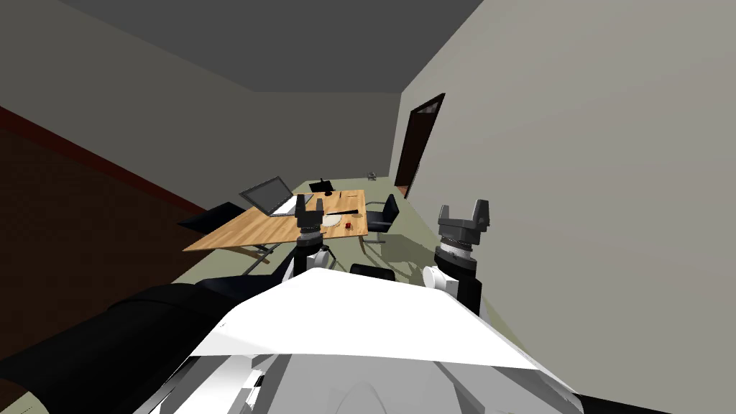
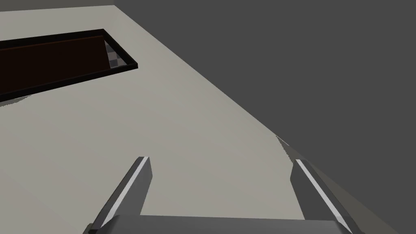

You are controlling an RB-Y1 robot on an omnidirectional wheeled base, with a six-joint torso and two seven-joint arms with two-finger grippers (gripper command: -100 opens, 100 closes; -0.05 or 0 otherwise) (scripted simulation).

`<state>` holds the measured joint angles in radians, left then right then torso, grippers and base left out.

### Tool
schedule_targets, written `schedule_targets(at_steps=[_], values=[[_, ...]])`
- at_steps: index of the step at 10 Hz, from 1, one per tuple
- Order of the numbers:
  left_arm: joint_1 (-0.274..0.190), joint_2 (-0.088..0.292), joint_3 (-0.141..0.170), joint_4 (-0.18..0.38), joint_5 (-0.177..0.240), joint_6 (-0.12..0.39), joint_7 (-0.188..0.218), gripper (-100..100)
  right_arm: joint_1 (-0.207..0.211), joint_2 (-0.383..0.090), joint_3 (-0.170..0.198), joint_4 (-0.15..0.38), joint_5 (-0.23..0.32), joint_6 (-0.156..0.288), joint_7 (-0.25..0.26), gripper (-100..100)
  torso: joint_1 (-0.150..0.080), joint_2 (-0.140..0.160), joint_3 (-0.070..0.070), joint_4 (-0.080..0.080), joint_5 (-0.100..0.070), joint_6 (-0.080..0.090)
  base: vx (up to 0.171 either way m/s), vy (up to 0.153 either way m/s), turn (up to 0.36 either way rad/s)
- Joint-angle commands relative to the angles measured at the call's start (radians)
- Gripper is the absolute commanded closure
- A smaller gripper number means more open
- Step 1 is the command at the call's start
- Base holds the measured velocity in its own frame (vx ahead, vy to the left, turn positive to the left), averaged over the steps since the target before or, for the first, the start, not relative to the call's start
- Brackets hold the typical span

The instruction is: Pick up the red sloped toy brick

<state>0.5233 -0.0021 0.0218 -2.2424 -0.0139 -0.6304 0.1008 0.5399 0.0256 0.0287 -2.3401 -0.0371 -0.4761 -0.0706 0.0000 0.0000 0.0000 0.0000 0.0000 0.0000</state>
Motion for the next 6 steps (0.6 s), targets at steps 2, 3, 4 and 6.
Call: schedule_targets(at_steps=[2,3,4,6], values=[[-0.007,0.052,0.013,0.01,0.01,0.031,0.017,-100,0.0,0.0,0.0,0.0,0.0,0.0,0.0,0,-0.001,-0.001,0.0,0.0,0.0,0.0,0.018,-0.032,0.007],[-0.012,0.074,0.022,0.016,0.016,0.051,0.028,-100,0.0,0.0,0.0,0.0,0.0,0.0,0.0,0,-0.002,-0.001,-0.001,0.0,0.0,0.0,0.04,-0.056,0.015],[-0.018,0.095,0.033,0.023,0.023,0.076,0.041,-100,0.0,0.0,0.0,0.0,0.0,0.0,0.0,0,-0.003,-0.002,-0.001,-0.001,-0.001,0.0,0.055,-0.071,0.015],[-0.034,0.134,0.061,0.04,0.041,0.13,0.075,-100,0.0,0.0,0.0,0.0,0.0,0.0,0.0,0,-0.006,-0.004,-0.002,-0.001,-0.001,0.0,0.053,-0.103,0.022]])
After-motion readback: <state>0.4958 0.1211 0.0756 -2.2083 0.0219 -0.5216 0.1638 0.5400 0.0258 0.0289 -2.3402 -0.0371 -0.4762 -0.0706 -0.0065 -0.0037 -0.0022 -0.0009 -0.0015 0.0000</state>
